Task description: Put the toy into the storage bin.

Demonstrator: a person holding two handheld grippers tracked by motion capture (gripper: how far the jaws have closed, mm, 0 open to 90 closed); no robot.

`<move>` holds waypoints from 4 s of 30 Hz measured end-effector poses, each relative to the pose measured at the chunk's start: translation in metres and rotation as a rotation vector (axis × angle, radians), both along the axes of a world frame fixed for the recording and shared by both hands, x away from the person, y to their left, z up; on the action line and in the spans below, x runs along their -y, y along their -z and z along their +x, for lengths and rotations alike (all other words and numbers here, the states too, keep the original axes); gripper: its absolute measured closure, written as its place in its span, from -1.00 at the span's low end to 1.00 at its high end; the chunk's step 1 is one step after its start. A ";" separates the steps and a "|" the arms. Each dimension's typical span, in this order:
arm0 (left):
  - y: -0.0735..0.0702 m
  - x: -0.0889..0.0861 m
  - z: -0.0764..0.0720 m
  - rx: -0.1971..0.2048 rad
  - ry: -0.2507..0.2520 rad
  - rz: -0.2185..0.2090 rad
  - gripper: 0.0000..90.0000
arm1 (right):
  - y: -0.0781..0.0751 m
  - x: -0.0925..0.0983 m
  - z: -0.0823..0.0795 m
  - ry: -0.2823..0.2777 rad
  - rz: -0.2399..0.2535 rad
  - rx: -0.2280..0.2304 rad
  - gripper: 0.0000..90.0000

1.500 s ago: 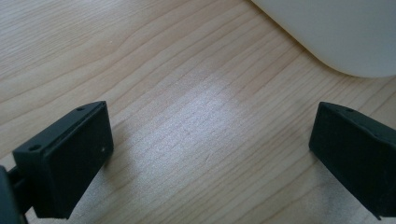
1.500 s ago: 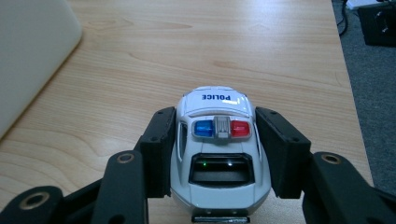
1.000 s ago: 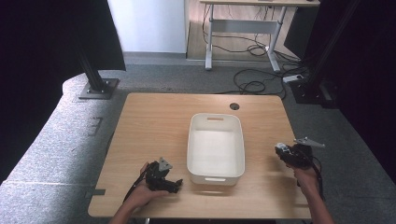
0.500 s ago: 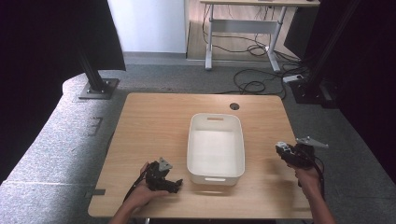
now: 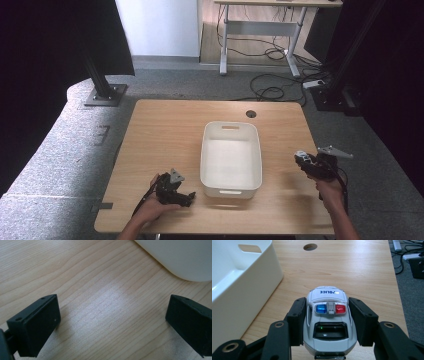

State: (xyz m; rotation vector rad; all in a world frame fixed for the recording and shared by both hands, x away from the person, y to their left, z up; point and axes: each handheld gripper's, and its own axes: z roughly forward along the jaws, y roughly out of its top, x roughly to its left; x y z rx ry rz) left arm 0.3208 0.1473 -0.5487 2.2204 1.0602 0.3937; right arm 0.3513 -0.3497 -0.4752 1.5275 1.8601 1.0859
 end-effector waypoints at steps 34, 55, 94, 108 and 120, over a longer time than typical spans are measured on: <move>0.000 0.001 0.001 0.001 0.009 0.000 -1.00 | -0.019 -0.025 -0.007 -0.067 -0.013 0.044 0.11; 0.000 0.001 0.001 0.000 0.009 0.001 -1.00 | -0.029 -0.039 -0.012 -0.090 -0.055 0.080 0.11; 0.000 0.001 0.001 0.001 0.009 0.001 -1.00 | -0.037 -0.068 -0.017 -0.166 -0.033 0.099 0.11; 0.000 0.001 0.001 0.000 0.009 0.000 -1.00 | -0.039 -0.077 -0.018 -0.186 -0.012 0.101 0.11; 0.000 0.001 0.001 0.000 0.009 0.000 -1.00 | -0.041 -0.082 -0.019 -0.194 -0.011 0.106 0.11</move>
